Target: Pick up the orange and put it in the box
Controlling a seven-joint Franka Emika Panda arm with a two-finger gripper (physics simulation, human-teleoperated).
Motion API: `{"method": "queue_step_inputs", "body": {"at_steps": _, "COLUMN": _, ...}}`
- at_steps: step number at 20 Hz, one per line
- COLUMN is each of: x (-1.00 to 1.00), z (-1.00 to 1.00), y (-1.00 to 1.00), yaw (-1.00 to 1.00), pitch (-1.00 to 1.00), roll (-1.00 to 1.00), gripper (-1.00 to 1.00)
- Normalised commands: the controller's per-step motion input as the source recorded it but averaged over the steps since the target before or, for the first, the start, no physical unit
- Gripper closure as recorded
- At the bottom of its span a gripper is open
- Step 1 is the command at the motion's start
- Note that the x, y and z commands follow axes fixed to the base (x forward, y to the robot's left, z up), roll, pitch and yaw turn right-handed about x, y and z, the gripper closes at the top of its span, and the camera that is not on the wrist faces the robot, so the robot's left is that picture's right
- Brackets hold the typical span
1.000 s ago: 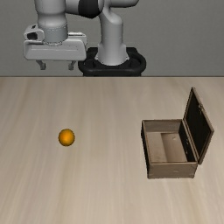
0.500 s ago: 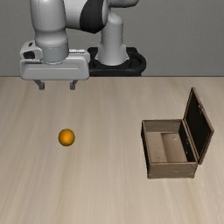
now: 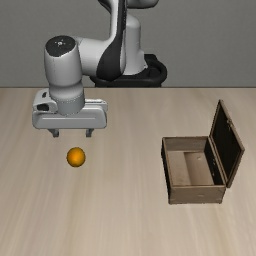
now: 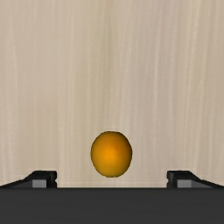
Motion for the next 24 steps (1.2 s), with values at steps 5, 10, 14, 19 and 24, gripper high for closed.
{"method": "queue_step_inputs", "body": {"at_steps": 5, "x": 0.0, "z": -1.0, "y": 0.0, "yaw": 0.0, "pitch": 0.0, "roll": 0.0, "gripper": -1.0}}
{"method": "queue_step_inputs", "body": {"at_steps": 10, "x": -0.2, "z": -0.8, "y": 0.0, "yaw": 0.0, "pitch": 0.0, "roll": 0.0, "gripper": -1.0}}
{"method": "queue_step_inputs", "body": {"at_steps": 14, "x": 0.0, "z": 0.0, "y": 0.0, "yaw": 0.0, "pitch": 0.0, "roll": 0.0, "gripper": 1.0}}
{"method": "queue_step_inputs", "body": {"at_steps": 19, "x": 0.0, "z": 0.2, "y": 0.0, "yaw": 0.0, "pitch": 0.0, "roll": 0.0, "gripper": 1.0}}
{"method": "queue_step_inputs", "body": {"at_steps": 24, "x": 0.0, "z": 0.2, "y": 0.0, "yaw": 0.0, "pitch": 0.0, "roll": 0.0, "gripper": 1.0}}
